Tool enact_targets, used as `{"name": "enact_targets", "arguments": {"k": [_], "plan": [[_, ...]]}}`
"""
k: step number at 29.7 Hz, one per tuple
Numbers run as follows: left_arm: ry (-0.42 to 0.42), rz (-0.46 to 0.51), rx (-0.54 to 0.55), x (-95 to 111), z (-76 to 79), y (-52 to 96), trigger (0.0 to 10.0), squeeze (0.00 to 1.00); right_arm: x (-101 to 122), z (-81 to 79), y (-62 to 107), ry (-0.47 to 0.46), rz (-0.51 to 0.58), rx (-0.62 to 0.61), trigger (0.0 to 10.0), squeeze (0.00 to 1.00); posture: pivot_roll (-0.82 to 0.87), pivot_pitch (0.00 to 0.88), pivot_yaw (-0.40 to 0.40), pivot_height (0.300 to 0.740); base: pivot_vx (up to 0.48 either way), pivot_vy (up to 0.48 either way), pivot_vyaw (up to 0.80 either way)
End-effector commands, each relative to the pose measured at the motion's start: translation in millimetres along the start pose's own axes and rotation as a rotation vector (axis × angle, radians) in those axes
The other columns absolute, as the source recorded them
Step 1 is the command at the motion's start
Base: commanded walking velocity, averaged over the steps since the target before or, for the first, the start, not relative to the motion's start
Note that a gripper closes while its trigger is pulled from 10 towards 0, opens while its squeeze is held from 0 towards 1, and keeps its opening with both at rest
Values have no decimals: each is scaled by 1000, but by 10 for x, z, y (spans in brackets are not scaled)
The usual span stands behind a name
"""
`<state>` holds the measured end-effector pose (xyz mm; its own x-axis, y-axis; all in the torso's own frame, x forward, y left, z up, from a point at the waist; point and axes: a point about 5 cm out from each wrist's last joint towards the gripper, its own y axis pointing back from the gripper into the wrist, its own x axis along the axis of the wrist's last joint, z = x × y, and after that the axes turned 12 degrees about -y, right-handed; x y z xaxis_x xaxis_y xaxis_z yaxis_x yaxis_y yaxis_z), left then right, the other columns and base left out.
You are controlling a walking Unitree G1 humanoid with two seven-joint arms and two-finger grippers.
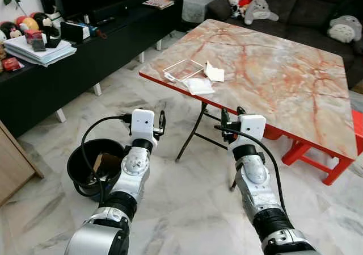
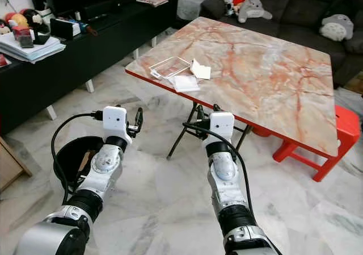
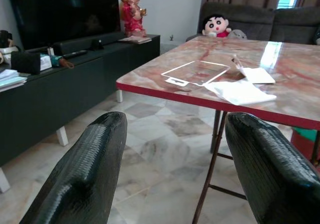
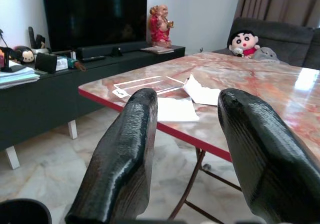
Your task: Picking trash to rubbish bin
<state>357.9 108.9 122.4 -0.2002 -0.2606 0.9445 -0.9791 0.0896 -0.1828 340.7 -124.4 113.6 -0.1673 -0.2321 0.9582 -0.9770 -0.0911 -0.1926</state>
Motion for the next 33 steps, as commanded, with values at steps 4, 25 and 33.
{"name": "enact_targets", "arguments": {"k": [4, 25, 33], "plan": [[6, 29, -13, 110, 58, -64, 10000, 0, 75, 40, -33, -13, 24, -18, 10000, 0, 153, 54, -96, 740, 480, 0, 0], [-9, 61, -141, 225, 172, -153, 10000, 0, 169, 273, -10, 2, 79, -140, 10000, 0, 103, 35, -21, 740, 480, 0, -187], [0, 78, -121, 263, 163, -165, 10000, 0, 138, 202, -16, -8, 67, -118, 10000, 0, 131, 34, -37, 740, 480, 0, 0]]}}
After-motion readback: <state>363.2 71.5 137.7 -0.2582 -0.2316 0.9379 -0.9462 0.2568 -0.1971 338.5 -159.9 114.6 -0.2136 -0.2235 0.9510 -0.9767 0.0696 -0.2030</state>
